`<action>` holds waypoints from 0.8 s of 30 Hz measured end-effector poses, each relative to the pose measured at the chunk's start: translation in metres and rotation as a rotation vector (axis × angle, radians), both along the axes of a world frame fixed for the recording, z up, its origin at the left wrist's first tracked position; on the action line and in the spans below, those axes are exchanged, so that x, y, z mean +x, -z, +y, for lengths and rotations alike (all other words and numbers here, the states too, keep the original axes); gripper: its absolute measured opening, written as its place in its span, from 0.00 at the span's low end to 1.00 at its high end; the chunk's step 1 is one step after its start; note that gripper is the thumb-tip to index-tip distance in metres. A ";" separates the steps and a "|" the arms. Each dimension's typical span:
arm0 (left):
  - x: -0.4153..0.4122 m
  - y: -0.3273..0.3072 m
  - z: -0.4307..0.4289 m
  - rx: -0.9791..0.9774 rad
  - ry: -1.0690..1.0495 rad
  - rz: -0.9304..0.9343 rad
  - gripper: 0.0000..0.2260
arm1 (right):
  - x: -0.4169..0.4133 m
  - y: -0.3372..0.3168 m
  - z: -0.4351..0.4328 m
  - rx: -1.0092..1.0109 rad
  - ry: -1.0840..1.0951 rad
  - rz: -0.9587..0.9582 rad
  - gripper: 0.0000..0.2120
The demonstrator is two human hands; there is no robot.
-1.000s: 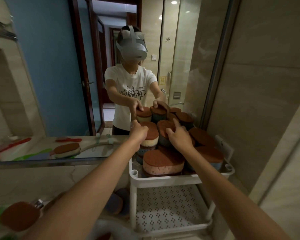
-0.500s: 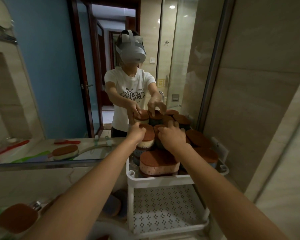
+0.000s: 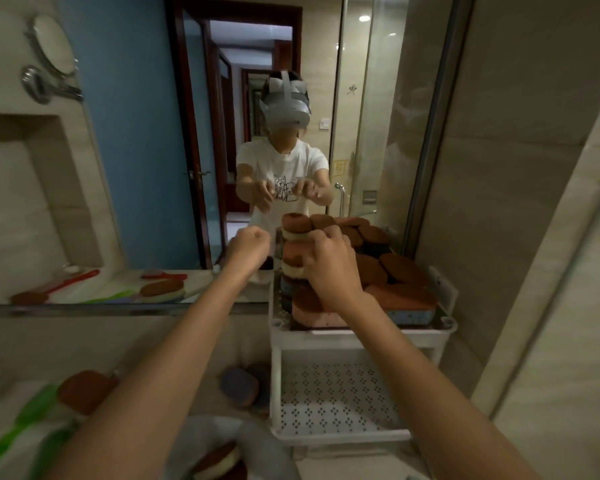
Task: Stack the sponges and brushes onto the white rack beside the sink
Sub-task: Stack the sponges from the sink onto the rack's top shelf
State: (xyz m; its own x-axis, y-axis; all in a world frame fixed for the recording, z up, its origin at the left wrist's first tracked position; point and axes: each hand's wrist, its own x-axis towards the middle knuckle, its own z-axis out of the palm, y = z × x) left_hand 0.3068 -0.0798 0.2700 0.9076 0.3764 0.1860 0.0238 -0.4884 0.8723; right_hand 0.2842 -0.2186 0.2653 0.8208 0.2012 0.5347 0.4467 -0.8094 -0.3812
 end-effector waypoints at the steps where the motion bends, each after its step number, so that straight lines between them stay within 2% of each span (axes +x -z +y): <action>1: -0.014 0.004 0.011 -0.038 -0.015 -0.023 0.11 | -0.011 0.004 0.008 0.079 -0.065 -0.015 0.12; 5: -0.086 0.041 0.056 -0.143 -0.113 -0.044 0.10 | -0.063 0.031 0.053 0.283 -0.259 0.047 0.12; 8: -0.143 0.090 0.089 -0.281 -0.248 0.006 0.14 | -0.099 0.072 0.093 0.358 -0.348 0.169 0.12; 12: -0.215 0.172 0.131 -0.409 -0.406 0.161 0.13 | -0.146 0.139 0.148 0.276 -0.428 0.483 0.12; 16: -0.276 0.232 0.175 -0.499 -0.455 0.319 0.08 | -0.180 0.202 0.202 0.109 -0.486 0.725 0.12; 20: -0.310 0.264 0.242 -0.502 -0.478 0.395 0.11 | -0.194 0.232 0.262 0.005 -0.467 0.732 0.12; 24: -0.304 0.273 0.313 -0.475 -0.512 0.414 0.12 | -0.181 0.233 0.314 0.093 -0.394 0.516 0.13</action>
